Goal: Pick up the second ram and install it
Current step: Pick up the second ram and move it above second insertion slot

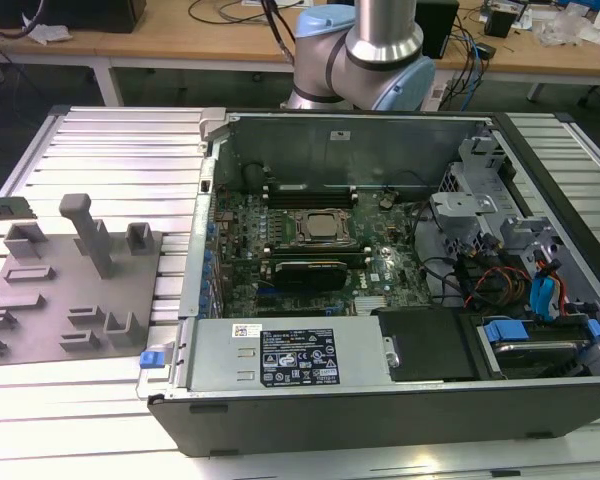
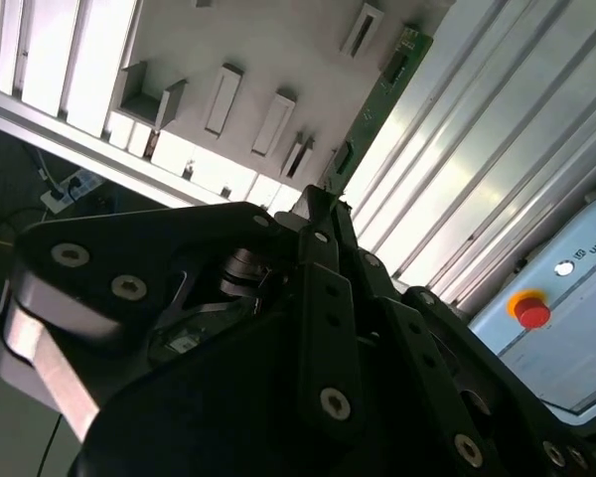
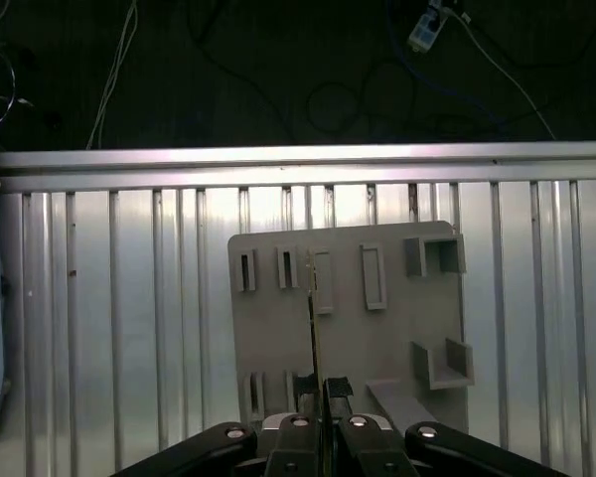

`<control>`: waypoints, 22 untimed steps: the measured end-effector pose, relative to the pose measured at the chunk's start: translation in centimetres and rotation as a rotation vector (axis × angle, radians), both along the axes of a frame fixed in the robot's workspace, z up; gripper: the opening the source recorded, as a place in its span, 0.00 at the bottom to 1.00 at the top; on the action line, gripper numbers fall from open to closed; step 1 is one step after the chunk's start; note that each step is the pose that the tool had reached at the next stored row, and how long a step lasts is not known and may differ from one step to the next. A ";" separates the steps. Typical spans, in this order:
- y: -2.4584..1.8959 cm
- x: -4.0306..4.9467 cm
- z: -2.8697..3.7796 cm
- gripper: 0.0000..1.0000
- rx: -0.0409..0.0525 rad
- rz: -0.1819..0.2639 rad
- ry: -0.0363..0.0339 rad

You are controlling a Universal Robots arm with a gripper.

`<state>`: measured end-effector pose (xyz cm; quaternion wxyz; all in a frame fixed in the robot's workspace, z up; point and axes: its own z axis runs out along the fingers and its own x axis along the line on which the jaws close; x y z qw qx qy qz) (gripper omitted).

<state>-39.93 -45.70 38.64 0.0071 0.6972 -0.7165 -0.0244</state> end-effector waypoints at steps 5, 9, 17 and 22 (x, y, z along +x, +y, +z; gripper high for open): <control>0.49 0.01 1.34 0.14 0.0005 0.000 -0.0002; 2.12 0.04 1.78 0.14 0.0005 0.001 0.0000; 5.69 0.09 2.11 0.14 0.0006 0.002 0.0001; 6.97 0.10 2.94 0.14 0.0005 0.002 0.0002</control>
